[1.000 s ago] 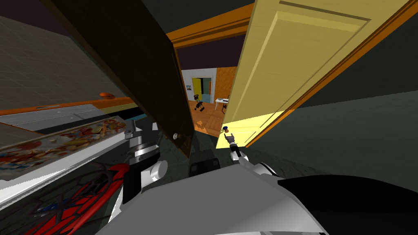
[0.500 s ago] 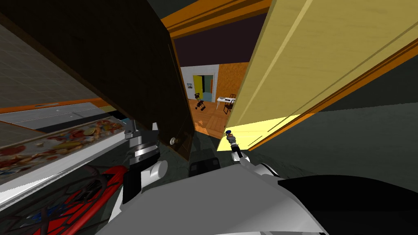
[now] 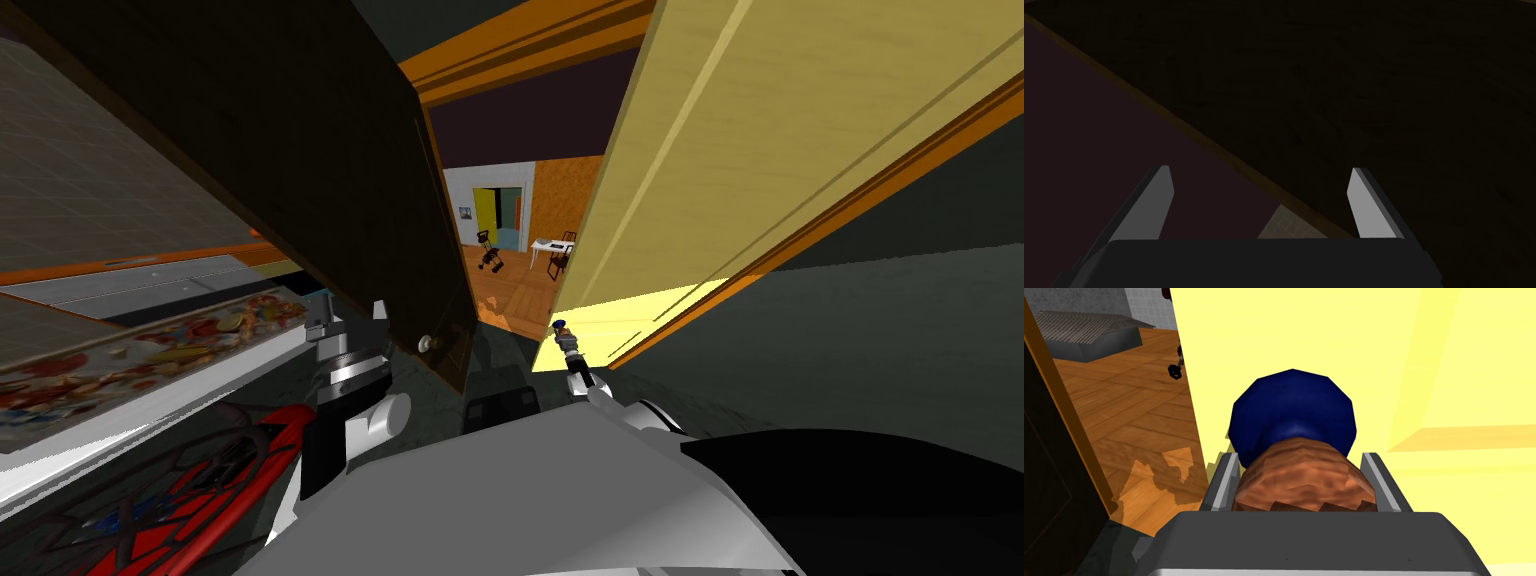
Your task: Pull the door open
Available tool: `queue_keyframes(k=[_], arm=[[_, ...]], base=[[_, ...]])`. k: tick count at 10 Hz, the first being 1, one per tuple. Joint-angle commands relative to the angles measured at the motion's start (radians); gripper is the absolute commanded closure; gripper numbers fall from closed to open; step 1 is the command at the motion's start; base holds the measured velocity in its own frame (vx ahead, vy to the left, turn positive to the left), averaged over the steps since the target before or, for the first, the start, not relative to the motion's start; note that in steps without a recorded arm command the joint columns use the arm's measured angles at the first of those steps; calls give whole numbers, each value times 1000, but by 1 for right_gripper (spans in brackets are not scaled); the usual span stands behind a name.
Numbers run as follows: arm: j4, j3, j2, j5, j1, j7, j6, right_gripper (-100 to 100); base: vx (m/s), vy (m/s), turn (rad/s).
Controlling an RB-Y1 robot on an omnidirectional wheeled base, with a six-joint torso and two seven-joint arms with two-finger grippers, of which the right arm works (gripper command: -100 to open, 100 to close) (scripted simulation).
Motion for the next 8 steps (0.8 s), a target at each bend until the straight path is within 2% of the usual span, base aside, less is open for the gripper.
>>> queue_keyframes(k=[1,2,4,8], arm=[[-6,25,-19,18,11,-32,-16,100],[-7,31,-24,22,14,-39,-19,100],[-14,64,-49,46,28,-80,-40,100],[-26,119,-91,84,53,-149,-74,100]], base=[[-153,-32,96],[-203,-66,88],[-279,-68,107],[-201,-64,66]])
